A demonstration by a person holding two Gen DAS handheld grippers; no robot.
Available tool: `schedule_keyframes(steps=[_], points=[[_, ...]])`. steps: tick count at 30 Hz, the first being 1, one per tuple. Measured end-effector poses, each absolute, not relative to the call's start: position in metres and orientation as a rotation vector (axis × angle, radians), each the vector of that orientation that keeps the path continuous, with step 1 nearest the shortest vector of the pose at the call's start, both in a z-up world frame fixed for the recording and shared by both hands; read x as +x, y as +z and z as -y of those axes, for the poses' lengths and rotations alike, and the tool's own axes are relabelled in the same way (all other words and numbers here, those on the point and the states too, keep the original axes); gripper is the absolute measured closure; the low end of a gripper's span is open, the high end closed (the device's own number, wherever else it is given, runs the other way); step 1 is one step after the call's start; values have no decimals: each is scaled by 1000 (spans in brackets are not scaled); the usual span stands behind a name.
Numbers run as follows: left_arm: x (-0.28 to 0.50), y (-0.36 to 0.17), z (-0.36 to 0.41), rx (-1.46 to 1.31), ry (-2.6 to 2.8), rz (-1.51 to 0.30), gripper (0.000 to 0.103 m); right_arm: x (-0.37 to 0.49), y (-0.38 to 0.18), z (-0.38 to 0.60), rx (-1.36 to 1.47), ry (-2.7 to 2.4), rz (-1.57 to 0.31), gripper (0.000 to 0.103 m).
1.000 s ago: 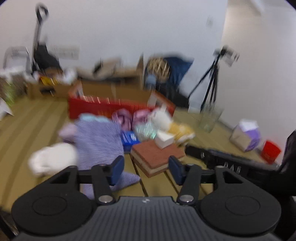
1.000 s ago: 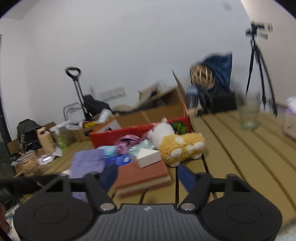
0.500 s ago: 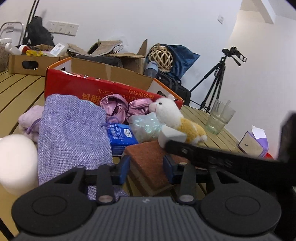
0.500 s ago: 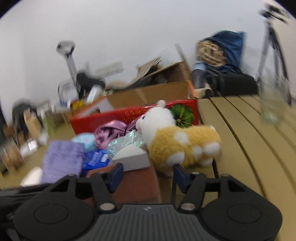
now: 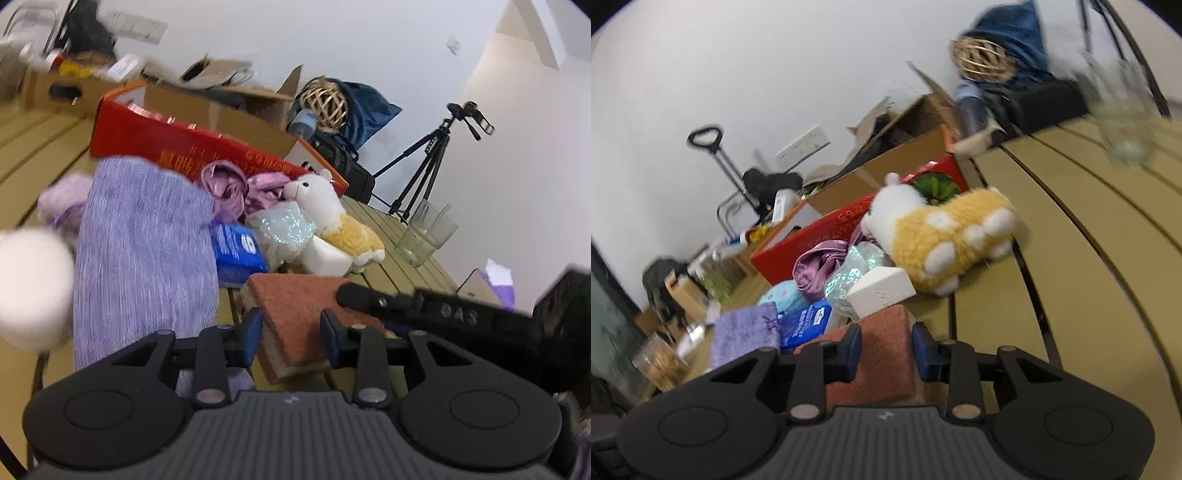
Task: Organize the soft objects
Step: 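Lift the brown sponge block and carry it into the cardboard box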
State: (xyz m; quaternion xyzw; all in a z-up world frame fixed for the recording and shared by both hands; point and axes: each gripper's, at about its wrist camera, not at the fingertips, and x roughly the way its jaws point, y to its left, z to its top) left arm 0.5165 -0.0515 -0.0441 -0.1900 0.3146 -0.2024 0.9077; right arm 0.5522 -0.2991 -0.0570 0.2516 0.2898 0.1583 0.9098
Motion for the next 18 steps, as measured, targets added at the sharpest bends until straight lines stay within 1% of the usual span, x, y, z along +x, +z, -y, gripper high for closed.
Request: schedule_keyframes(steps=[5, 6, 8, 11, 14, 18], points=[[471, -34, 42, -433, -425, -622, 69, 495, -56, 301, 589, 316, -607, 76], [462, -34, 41, -441, -422, -617, 70, 485, -57, 301, 599, 318, -608, 76], [446, -33, 40, -450, -417, -612, 70, 468, -54, 299, 603, 312, -600, 77], [428, -19, 39, -443, -413, -572, 70, 451, -41, 295, 581, 318, -566, 77], [430, 7, 32, -447, -414, -518, 70, 447, -19, 293, 552, 351, -520, 77], [466, 48, 18, -441, -393, -450, 70, 484, 18, 283, 543, 413, -460, 77]])
